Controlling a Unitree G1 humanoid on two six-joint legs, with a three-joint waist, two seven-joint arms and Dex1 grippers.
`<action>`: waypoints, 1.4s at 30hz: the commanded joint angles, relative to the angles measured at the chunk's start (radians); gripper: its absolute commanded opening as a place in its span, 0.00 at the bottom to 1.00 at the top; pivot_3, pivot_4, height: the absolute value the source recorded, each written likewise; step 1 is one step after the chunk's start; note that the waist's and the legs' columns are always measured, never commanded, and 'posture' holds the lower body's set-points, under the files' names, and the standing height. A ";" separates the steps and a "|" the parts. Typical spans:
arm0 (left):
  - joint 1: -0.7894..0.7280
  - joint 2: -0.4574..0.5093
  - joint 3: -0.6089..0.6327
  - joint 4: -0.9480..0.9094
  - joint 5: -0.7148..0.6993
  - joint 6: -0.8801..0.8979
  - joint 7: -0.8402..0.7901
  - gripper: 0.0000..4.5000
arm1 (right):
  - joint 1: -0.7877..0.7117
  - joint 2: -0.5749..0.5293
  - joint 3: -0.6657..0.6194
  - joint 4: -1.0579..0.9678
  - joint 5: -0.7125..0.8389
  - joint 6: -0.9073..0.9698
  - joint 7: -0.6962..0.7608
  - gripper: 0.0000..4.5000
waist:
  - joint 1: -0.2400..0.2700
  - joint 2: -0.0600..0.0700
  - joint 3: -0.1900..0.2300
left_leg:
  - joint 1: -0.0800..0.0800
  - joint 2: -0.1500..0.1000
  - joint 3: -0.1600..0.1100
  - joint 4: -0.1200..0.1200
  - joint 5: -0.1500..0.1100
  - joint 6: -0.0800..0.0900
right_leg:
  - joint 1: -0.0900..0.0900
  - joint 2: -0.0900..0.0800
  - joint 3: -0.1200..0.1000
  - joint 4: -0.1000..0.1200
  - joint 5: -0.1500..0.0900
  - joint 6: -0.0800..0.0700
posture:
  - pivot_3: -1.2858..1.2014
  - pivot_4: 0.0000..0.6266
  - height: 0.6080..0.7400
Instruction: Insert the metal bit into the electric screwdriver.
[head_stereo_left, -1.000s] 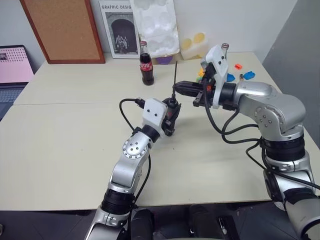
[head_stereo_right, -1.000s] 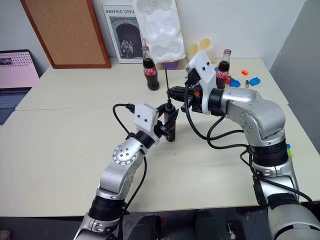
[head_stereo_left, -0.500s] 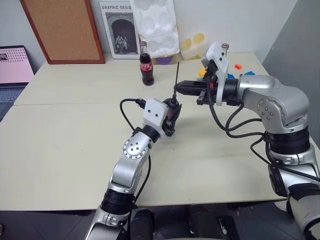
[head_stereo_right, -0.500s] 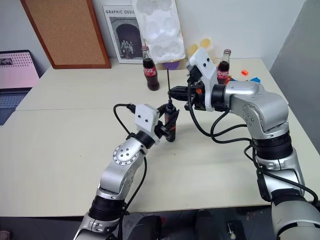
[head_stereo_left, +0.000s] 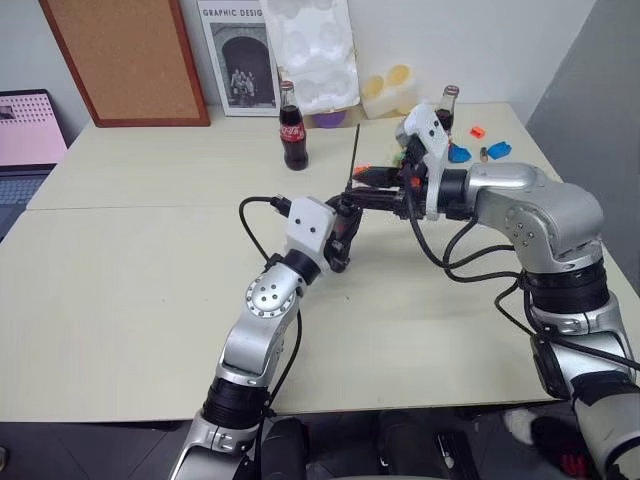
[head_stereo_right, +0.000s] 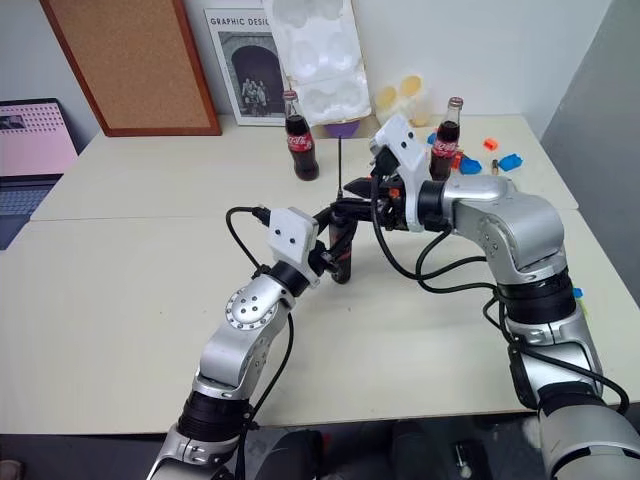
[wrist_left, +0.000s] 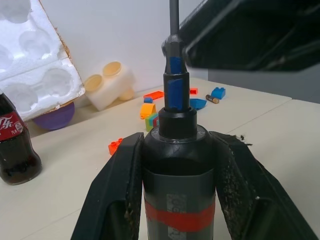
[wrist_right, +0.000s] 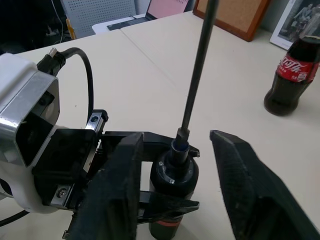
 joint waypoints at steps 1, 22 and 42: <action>0.007 0.003 0.005 -0.008 0.015 0.002 0.008 0.37 | -0.023 -0.006 -0.046 -0.032 0.033 0.002 0.009 0.70 | 0.000 0.000 0.000 | 0.000 0.000 0.000 0.000 0.000 0.000 | 0.000 0.000 0.000 0.000 0.000 0.000 | 0.52 0.24 1.00; -0.155 0.140 0.033 -0.048 0.157 0.047 0.032 0.37 | 0.120 -0.205 -0.163 -0.183 0.053 -0.036 0.050 0.96 | 0.004 -0.001 0.001 | -0.002 0.000 0.000 0.000 0.000 0.000 | -0.001 0.000 0.000 0.000 0.000 0.000 | 0.52 0.24 1.00; -0.588 0.443 -0.426 0.636 0.491 -0.259 -0.690 0.37 | 0.403 -0.464 -0.099 -0.412 -0.018 -0.201 0.193 0.96 | 0.011 -0.002 0.002 | -0.016 -0.002 0.000 0.001 0.000 0.000 | -0.014 -0.002 -0.002 0.000 -0.001 0.001 | 0.52 0.24 1.00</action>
